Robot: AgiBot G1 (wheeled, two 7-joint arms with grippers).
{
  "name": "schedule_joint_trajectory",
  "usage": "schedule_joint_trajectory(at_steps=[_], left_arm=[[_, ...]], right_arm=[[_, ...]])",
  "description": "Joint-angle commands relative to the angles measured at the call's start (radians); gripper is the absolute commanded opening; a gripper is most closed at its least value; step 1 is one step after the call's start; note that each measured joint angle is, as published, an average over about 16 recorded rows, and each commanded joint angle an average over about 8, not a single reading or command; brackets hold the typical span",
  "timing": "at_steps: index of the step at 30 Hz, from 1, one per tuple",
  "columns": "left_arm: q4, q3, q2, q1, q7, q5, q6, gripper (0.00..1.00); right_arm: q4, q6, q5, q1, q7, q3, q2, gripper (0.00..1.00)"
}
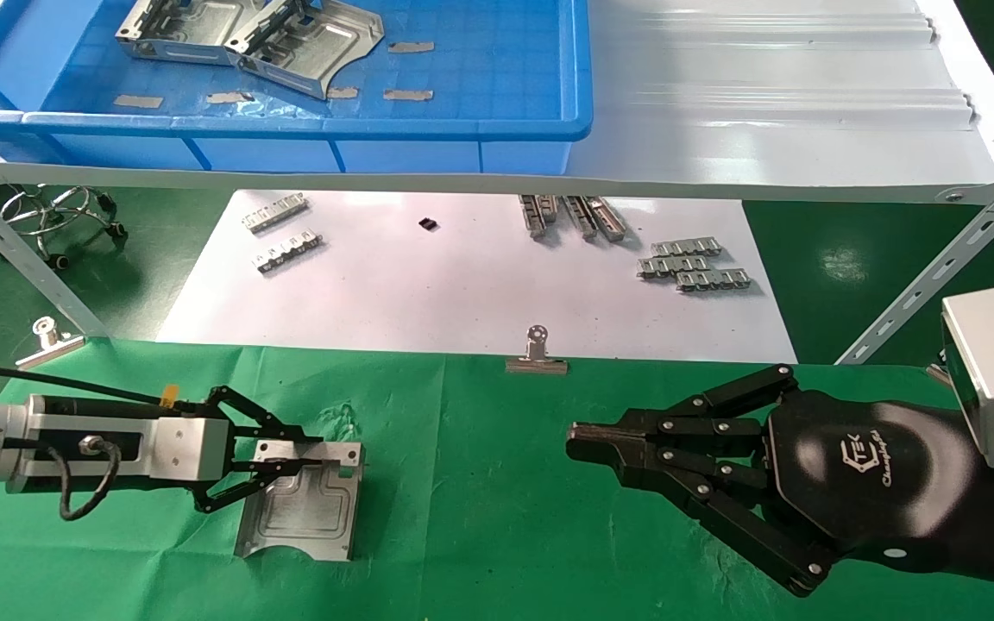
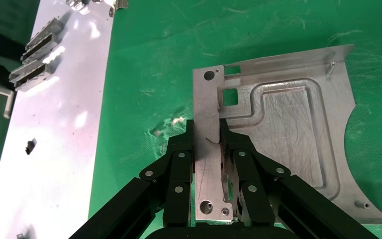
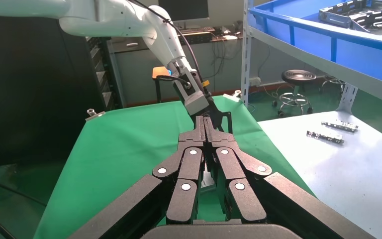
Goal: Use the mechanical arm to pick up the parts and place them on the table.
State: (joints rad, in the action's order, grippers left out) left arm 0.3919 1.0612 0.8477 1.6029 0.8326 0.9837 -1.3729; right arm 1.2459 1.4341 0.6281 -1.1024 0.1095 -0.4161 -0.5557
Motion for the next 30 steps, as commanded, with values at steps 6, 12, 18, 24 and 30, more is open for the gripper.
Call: schedule_joint_trajectory(at_steps=[6,12,18,24,30], left_arm=[[-0.042,-0.001,0.019,0.005,0.030,0.001,-0.003,1.00],[-0.069,-0.004,0.025,0.019,0.039,-0.003,-0.020,1.00],[-0.090,-0.019,0.008,0.038,-0.013,-0.039,-0.093,1.00],[-0.085,-0.036,-0.018,0.059,-0.184,-0.098,-0.184,1.00],[-0.021,-0.062,-0.046,0.049,-0.299,-0.147,-0.219,1.00]], right_arm=[[0.000,0.000,0.000,0.000,0.000,0.000,0.000,0.00],[0.000,0.000,0.000,0.000,0.000,0.000,0.000,0.00],[0.000,0.000,0.000,0.000,0.000,0.000,0.000,0.00],[0.000,0.000,0.000,0.000,0.000,0.000,0.000,0.08],[0.000,0.000,0.000,0.000,0.000,0.000,0.000,0.82]])
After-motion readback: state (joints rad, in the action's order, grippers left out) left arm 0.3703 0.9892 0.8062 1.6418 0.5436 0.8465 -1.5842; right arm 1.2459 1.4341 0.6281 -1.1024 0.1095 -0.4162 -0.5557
